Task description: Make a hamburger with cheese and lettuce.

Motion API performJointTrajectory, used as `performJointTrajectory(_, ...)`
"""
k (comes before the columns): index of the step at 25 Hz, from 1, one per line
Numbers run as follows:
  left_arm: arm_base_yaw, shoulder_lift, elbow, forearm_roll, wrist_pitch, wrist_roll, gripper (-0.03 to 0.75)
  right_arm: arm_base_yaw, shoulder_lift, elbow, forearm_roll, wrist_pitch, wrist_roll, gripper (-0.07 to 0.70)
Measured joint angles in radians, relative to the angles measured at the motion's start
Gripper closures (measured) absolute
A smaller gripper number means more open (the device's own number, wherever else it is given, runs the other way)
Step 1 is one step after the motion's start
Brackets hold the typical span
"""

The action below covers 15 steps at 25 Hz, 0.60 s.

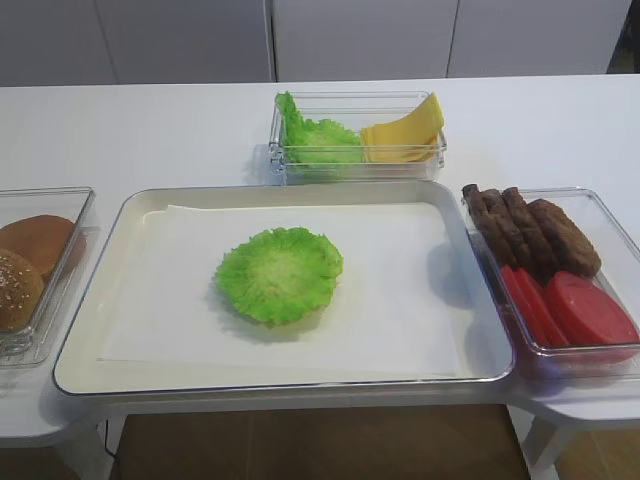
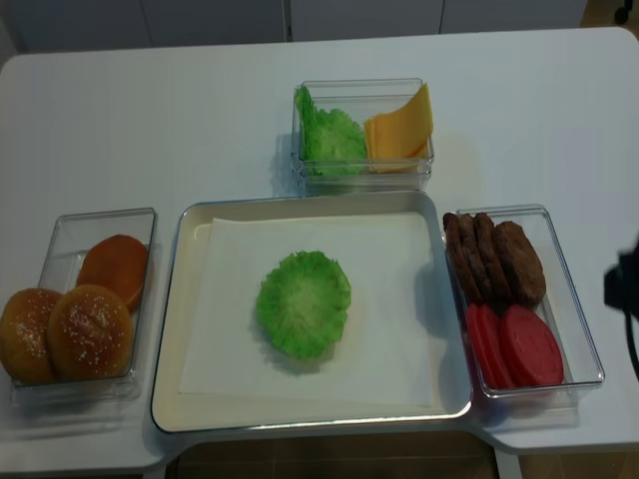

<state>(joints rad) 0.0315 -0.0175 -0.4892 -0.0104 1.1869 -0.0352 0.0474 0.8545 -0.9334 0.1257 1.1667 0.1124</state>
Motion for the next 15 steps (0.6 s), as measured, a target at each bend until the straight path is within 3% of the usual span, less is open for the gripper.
performJointTrajectory(7, 0.000, 0.000, 0.000, 0.000, 0.000, 0.000, 0.348, 0.000, -0.332, 0.087, 0.008, 0.092, -0.006, 0.171)
performJointTrajectory(15, 0.000, 0.000, 0.000, 0.000, 0.000, 0.000, 0.348, 0.000, -0.666, 0.171, 0.054, 0.106, -0.019, 0.171)
